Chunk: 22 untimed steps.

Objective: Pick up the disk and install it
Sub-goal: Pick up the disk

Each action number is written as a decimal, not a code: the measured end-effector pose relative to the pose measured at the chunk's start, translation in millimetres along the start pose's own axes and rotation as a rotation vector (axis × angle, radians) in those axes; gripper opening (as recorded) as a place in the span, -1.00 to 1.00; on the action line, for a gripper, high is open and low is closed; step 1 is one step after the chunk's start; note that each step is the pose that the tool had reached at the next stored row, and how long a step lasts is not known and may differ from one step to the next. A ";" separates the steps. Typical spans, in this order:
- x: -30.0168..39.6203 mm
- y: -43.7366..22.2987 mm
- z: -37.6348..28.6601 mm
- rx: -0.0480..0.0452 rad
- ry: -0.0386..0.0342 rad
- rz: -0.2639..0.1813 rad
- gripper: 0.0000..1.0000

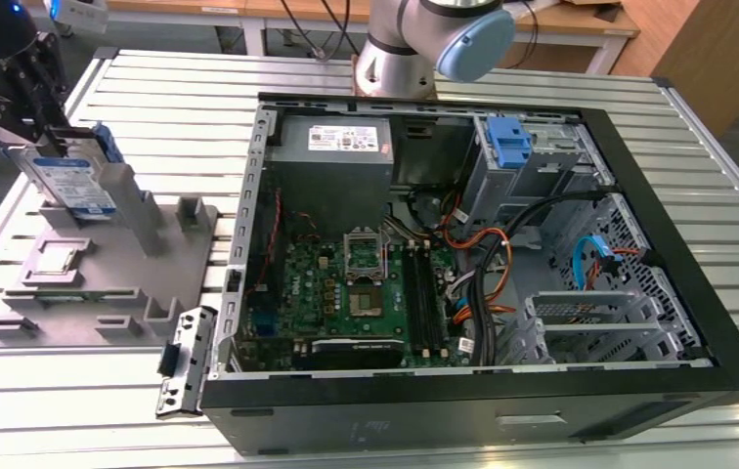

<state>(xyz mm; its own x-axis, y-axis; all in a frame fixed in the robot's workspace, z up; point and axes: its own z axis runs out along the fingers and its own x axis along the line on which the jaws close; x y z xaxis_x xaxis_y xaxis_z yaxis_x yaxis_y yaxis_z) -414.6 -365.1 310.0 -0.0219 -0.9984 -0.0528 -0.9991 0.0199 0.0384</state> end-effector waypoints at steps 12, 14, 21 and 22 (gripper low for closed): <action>-1.0 0.7 -18.8 0.0001 0.0005 0.000 -0.30; -1.4 1.0 -25.0 0.0001 0.0005 0.000 -0.30; -1.8 1.3 -33.5 0.0003 0.0008 0.000 -0.30; -1.8 1.3 -33.7 0.0001 0.0014 0.000 -0.30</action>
<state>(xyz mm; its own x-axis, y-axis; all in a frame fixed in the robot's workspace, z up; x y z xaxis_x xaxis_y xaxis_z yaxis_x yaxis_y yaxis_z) -414.6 -365.0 343.7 -0.0220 -0.9984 -0.0514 -0.9991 0.0200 0.0383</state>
